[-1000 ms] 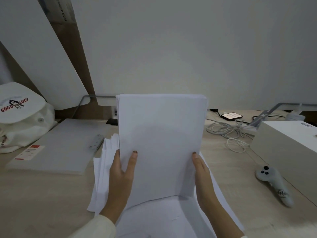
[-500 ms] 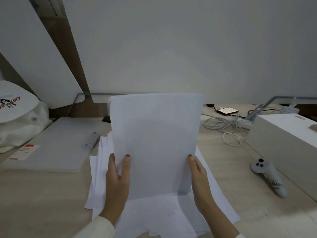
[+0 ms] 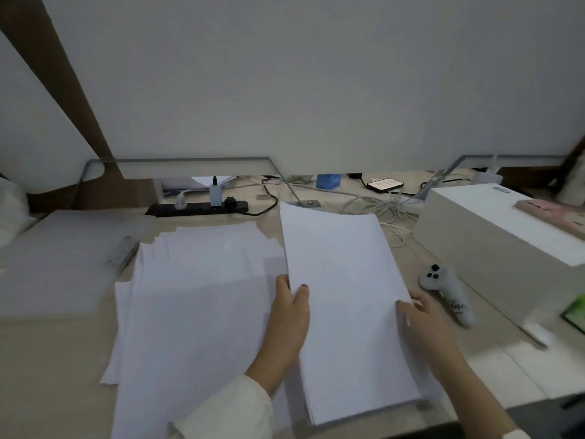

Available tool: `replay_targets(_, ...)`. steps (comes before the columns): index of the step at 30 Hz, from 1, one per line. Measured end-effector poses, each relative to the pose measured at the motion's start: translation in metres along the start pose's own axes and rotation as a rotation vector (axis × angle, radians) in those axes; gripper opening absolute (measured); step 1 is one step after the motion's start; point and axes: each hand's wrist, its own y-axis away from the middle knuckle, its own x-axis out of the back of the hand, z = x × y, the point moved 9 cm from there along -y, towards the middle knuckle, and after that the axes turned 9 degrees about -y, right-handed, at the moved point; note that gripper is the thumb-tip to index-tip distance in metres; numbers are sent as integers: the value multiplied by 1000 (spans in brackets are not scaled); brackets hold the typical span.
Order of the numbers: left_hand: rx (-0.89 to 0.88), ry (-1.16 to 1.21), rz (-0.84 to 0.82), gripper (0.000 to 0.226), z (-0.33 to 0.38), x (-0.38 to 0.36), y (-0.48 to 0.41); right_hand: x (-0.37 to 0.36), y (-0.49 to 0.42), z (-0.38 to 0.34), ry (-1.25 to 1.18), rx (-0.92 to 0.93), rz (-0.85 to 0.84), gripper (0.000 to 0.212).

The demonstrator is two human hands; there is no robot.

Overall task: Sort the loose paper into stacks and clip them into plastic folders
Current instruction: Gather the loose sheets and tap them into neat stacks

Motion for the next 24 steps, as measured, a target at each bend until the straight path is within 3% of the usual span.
replay_targets(5,87,-47,-233,29,-23,-75,-1,56,-13,40,262,-76,61,32)
replay_targets(11,72,-110,-370,50,-33,-118,11,86,-27,35,414,37,107,44)
replay_targets(20,47,-147,-494,63,-36,-142,9,106,-43,37,495,51,150,47)
replay_targets(24,86,-126,-433,59,-41,-138,6,104,-40,37,579,51,134,51)
